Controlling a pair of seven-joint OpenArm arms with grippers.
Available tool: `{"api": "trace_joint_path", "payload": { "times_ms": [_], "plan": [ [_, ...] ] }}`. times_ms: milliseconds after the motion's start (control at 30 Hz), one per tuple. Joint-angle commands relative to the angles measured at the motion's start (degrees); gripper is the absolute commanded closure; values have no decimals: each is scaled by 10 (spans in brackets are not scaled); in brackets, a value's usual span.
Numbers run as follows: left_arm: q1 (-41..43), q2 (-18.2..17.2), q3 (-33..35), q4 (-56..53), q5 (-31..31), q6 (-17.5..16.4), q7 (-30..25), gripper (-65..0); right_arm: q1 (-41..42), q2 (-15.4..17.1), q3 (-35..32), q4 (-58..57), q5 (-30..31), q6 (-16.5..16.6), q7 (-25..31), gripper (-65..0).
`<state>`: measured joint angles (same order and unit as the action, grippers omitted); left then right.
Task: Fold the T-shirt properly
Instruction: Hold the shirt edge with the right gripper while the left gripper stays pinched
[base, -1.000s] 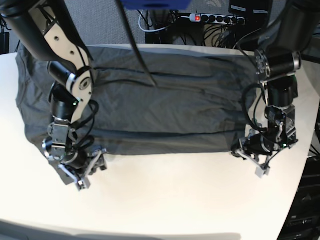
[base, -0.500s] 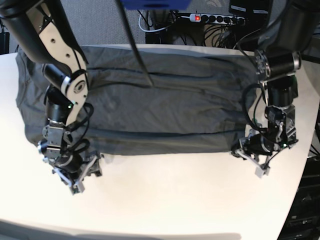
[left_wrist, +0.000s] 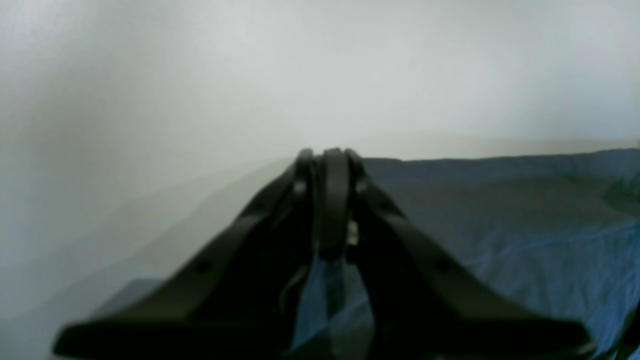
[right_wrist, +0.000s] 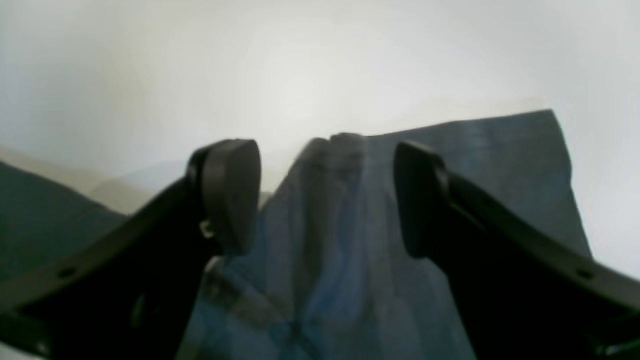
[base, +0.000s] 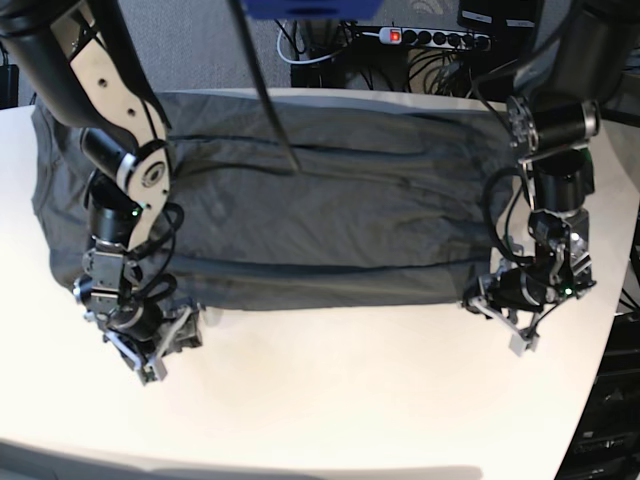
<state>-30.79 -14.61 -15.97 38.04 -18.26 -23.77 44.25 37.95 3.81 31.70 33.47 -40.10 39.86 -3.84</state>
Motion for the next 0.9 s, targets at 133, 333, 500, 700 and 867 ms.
{"api": "trace_joint_path", "payload": {
  "times_ms": [133,333,500,700,867],
  "plan": [
    [-8,-6,1,4,17,8,13,-37,20,7,-1,9,8,1,15,-415],
    [-8,-6,1,4,17,8,13,-37,20,7,-1,8,8,1,15,-415],
    [-8,-6,1,4,17,8,13,-37,19,5,-1,8,8,1,15,-415],
    [-8,-6,0,4,17,8,13,-37,18,4,-1,8,8,1,15,-415],
    [-8,-6,0,4,17,8,13,-37,12,4,-1,8,8,1,15,-415]
  ]
}}
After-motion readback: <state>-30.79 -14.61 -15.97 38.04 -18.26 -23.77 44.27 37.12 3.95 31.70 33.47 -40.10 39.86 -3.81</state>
